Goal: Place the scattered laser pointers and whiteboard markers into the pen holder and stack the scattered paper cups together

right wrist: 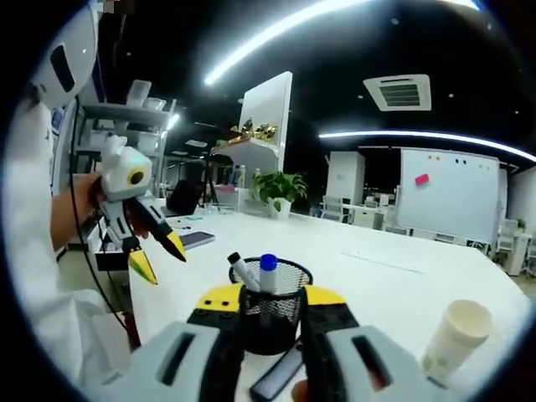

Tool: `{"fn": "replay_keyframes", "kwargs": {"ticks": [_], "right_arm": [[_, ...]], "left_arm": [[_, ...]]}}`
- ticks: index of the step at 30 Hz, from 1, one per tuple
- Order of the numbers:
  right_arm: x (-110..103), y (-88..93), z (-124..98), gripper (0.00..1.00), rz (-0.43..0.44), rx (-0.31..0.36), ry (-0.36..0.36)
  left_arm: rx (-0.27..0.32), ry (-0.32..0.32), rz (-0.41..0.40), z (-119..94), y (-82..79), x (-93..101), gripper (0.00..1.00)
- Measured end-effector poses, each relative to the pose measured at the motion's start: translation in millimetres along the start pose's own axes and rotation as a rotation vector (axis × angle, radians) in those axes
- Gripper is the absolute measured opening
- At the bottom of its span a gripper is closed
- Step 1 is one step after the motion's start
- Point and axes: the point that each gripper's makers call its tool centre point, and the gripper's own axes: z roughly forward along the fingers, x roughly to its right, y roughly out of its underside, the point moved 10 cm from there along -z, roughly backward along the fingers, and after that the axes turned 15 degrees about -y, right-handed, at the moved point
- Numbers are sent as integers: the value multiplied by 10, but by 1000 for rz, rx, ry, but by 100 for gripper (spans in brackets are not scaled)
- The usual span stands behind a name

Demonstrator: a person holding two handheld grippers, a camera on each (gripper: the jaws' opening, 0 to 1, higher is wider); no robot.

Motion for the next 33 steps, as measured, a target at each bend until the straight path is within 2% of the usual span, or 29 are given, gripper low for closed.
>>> {"fn": "replay_keyframes", "kwargs": {"ticks": [10,16,26,33], "right_arm": [[2,6,-32,26,2,-5,14],[6,24,-64,26,3,-15,24],[3,58,-38,26,15,-26,15],[13,56,-33,26,18,-25,16]], "left_arm": [[8,-4,-23,78,31,-9,40],[-7,-8,-64,126,69,-4,40],[26,-54,-95,176,78,-62,39],[19,-48,-114,228,77,-39,39]]}}
